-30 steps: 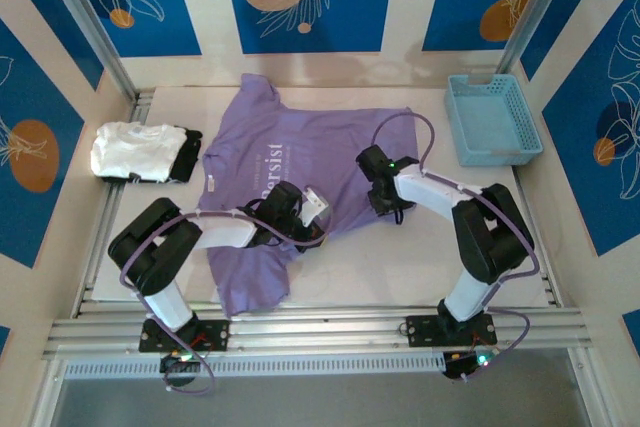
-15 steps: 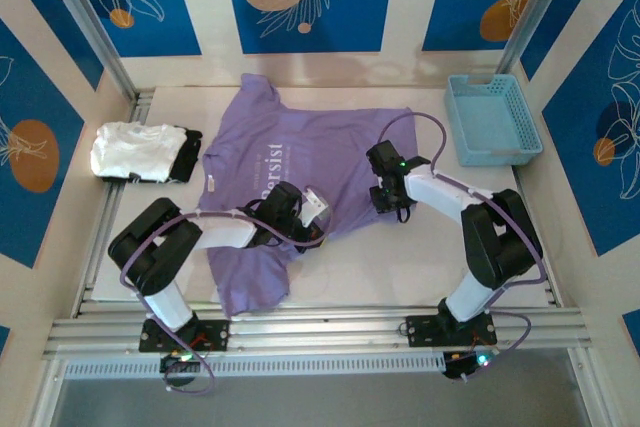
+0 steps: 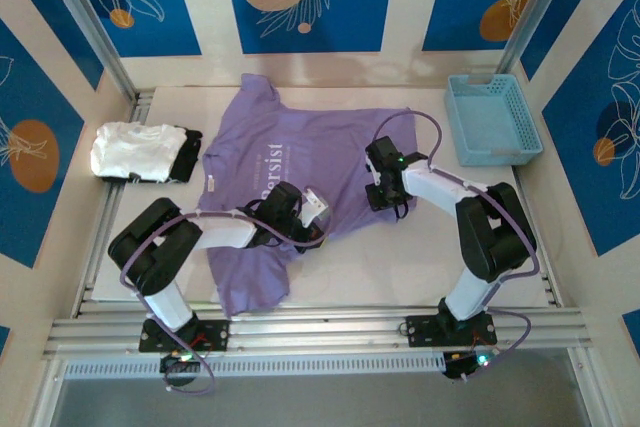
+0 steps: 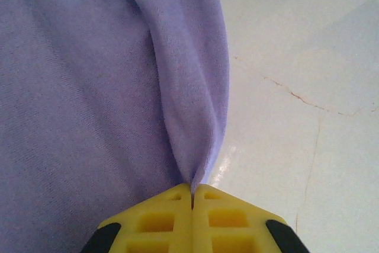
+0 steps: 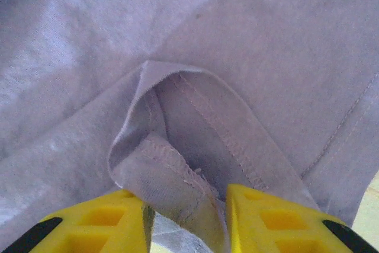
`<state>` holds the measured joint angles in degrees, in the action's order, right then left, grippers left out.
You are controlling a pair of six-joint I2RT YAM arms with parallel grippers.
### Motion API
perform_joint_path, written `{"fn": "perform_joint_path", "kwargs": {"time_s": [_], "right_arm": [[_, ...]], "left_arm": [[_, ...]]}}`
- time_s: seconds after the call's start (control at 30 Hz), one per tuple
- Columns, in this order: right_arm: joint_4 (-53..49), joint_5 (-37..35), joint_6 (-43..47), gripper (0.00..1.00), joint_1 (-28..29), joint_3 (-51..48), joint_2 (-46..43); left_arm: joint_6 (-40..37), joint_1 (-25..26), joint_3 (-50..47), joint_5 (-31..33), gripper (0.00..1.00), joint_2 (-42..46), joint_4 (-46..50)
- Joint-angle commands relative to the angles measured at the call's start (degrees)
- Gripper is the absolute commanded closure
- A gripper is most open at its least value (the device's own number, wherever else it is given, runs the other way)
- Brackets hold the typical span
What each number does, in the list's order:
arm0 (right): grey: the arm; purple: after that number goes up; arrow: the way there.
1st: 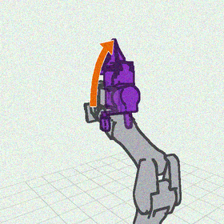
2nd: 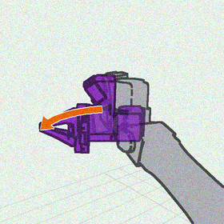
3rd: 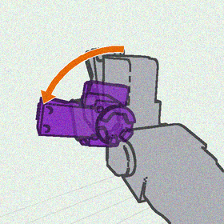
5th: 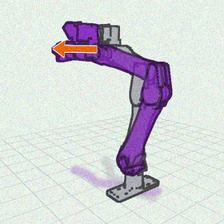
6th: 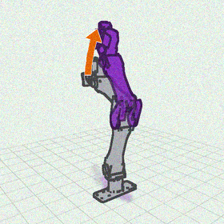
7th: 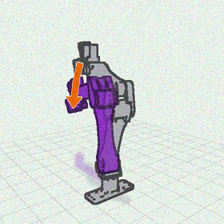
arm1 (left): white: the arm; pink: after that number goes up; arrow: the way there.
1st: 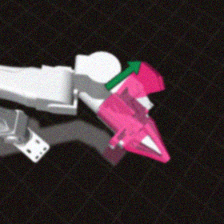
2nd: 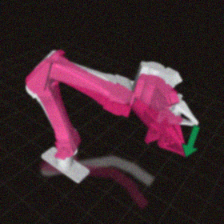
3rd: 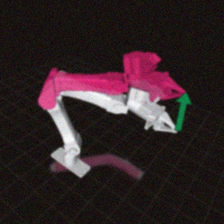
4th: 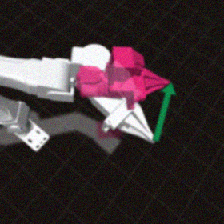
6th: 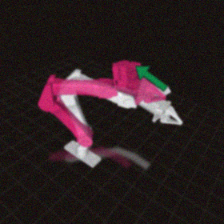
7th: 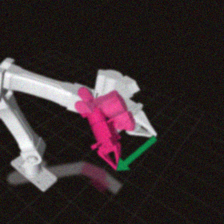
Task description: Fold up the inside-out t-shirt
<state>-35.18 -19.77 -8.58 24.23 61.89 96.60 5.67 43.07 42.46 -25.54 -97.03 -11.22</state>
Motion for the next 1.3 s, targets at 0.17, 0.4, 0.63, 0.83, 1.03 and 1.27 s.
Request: {"fn": "perform_joint_path", "kwargs": {"time_s": [0.17, 0.4, 0.63, 0.83, 1.03, 1.27], "right_arm": [[-0.72, 5.95, 1.83, 0.83, -2.22, 2.15, 0.38], [-0.86, 6.86, 0.23, 0.82, -3.97, -0.04, -1.51], [-0.42, 8.43, -0.18, 0.77, -4.10, -1.76, -1.78], [0.33, 8.70, -0.51, 0.79, -4.36, -2.62, -1.47], [0.45, 10.75, -1.15, 0.91, -5.44, -2.64, -4.62], [0.65, 26.68, -7.78, 0.99, -15.63, -5.28, -17.70]], "left_arm": [[-0.53, -0.46, -0.97, -2.29, 1.00, -0.09, -0.54], [-0.51, -0.48, -0.98, -2.66, 1.00, -0.09, -0.80], [-0.42, -0.48, -1.20, -2.71, 1.00, -0.27, -1.06], [-0.40, -0.45, -1.24, -2.80, 1.00, -0.43, -1.13], [-0.17, -0.49, -0.85, -3.02, 1.00, -0.87, -1.26], [6.28, -0.25, 6.49, 0.69, 1.00, -4.20, -2.32]]}}
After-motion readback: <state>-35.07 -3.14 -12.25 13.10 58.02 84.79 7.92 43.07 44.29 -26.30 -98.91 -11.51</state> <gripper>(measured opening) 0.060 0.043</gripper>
